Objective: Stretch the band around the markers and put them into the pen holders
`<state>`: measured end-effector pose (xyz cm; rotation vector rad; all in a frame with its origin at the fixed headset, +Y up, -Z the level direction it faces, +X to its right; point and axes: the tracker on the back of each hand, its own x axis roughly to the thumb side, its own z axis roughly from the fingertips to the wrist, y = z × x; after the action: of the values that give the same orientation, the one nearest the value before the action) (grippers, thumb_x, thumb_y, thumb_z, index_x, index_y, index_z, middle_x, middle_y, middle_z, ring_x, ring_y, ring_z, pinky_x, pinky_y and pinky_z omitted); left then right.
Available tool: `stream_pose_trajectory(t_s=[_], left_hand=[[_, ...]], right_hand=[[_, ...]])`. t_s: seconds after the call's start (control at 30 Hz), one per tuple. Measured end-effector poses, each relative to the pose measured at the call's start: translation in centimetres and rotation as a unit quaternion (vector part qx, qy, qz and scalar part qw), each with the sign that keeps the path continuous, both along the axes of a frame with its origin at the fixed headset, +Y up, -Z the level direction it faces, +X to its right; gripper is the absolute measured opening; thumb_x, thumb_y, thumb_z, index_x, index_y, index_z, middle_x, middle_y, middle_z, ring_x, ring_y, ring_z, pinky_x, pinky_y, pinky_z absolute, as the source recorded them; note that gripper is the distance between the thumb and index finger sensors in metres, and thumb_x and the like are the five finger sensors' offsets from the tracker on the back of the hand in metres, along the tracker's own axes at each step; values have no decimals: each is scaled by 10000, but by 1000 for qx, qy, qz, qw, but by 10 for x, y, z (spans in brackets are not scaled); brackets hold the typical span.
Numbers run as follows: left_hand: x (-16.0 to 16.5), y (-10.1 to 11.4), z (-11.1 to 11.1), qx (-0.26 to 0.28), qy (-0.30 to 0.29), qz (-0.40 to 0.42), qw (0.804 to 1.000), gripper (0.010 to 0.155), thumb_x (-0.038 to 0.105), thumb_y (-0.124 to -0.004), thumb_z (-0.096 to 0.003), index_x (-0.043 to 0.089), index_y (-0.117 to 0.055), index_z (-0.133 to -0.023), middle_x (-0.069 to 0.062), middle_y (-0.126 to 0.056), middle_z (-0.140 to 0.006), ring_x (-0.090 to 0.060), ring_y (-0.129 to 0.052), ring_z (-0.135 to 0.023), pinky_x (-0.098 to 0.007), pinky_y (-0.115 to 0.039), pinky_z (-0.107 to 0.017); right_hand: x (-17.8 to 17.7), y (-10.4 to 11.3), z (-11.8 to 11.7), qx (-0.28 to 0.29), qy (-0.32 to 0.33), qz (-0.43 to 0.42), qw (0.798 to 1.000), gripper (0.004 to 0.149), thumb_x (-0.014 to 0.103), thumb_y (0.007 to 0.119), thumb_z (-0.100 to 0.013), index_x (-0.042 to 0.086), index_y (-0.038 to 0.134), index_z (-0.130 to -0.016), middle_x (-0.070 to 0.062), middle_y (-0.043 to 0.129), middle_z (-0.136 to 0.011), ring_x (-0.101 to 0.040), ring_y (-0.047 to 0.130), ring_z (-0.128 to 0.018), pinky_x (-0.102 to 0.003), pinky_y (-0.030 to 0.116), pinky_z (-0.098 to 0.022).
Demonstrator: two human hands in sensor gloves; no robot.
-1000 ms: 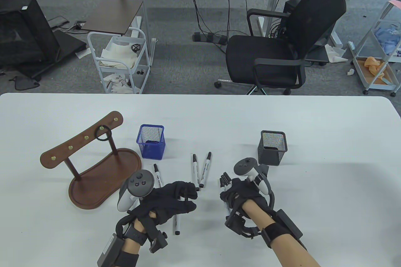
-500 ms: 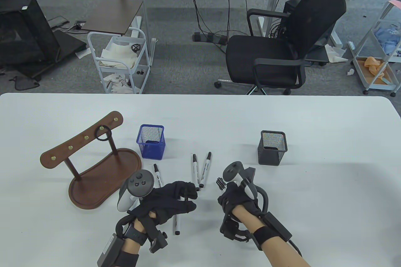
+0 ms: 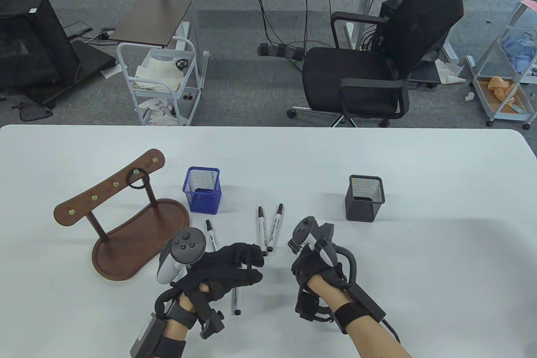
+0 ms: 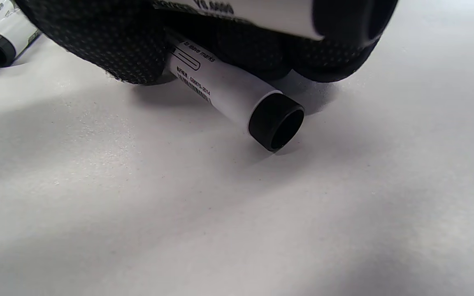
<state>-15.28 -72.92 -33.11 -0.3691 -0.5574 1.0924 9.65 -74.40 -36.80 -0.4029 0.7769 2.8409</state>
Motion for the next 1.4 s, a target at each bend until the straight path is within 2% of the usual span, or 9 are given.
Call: stream_pose_trajectory(t_s=[0.23, 0.43, 0.67, 0.97, 1.03, 1.2, 1.4], left_hand=[[1, 0, 0, 0, 0, -1, 1000, 676, 427, -922, -509, 130, -644, -1049, -97, -845, -1049, -461, -677, -1047, -701, -539, -746], [0, -1, 0, -2, 2, -1, 1000, 678, 425, -923, -508, 130, -642, -1050, -99, -843, -1050, -462, -679, -1046, -700, -540, -746], [0, -2, 0, -7, 4, -3, 1000, 679, 423, -922, -510, 129, -639, -1052, -99, -840, -1052, -462, -680, -1045, -701, -538, -747], [-1, -3, -1, -11, 11, -8, 1000, 687, 419, -921, -511, 131, -623, -1059, -98, -824, -1065, -465, -662, -1053, -703, -530, -750], [-1, -3, -1, -12, 13, -8, 1000, 689, 417, -920, -512, 131, -618, -1061, -99, -819, -1069, -464, -664, -1054, -703, -529, -750], [-2, -4, -2, -14, 17, -9, 1000, 692, 409, -921, -513, 131, -611, -1065, -101, -809, -1077, -467, -659, -1056, -706, -526, -750], [-1, -4, -2, -17, 17, -11, 1000, 692, 408, -919, -514, 132, -607, -1067, -103, -804, -1080, -469, -656, -1056, -707, -523, -751]], right_hand=[[10, 2, -4, -15, 8, -23, 1000, 489, 397, 830, -527, 170, 634, -913, -31, 769, -841, -228, 912, -612, -483, 824, -531], [24, 9, -7, -2, 9, -38, 999, 472, 403, 824, -524, 177, 649, -899, -39, 766, -868, -251, 907, -640, -496, 807, -548], [41, 16, -14, -6, -2, -82, 997, 448, 400, 815, -524, 190, 658, -888, -46, 750, -918, -287, 894, -732, -515, 782, -605], [51, 21, -23, -26, 8, -136, 990, 432, 370, 824, -520, 186, 665, -877, -105, 781, -994, -351, 913, -825, -536, 794, -619], [52, 21, -25, -32, 19, -152, 988, 428, 366, 828, -519, 190, 669, -875, -111, 801, -992, -353, 923, -828, -537, 797, -618], [50, 23, -27, -28, 37, -136, 990, 420, 363, 843, -513, 187, 694, -863, -92, 890, -901, -312, 1003, -725, -512, 845, -571], [48, 21, -28, -22, 55, -150, 987, 416, 360, 867, -501, 222, 691, -851, -43, 903, -835, -257, 1001, -650, -503, 831, -578]])
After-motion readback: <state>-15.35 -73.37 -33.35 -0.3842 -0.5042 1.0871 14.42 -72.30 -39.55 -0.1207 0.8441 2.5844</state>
